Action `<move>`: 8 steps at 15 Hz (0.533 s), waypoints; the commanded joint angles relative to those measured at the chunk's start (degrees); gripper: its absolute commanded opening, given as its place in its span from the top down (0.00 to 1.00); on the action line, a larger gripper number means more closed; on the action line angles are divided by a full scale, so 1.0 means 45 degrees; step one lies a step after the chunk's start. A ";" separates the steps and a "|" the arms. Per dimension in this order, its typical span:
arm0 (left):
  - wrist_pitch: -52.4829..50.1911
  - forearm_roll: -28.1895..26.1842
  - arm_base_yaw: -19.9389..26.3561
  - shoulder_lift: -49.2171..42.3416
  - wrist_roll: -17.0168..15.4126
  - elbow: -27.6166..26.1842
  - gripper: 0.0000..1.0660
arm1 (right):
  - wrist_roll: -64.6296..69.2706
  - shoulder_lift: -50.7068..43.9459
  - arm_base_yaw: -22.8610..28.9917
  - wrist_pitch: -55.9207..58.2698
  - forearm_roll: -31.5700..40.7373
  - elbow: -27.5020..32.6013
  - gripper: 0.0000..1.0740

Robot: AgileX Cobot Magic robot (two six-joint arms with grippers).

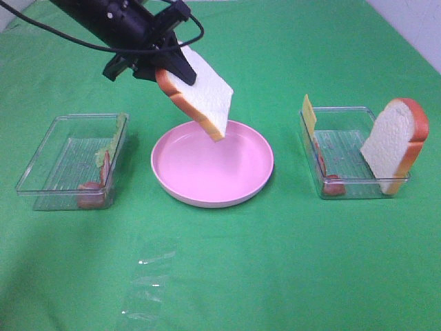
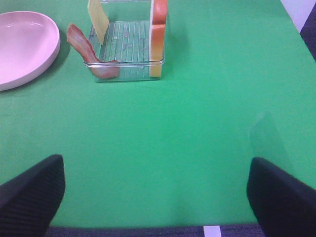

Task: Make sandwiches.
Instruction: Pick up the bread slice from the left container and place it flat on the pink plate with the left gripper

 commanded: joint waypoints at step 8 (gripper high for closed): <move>-0.2075 -0.1311 -0.1184 0.1872 -0.0038 0.0191 0.99 | -0.0166 -0.0242 0.0013 -0.0064 0.0038 0.0038 0.11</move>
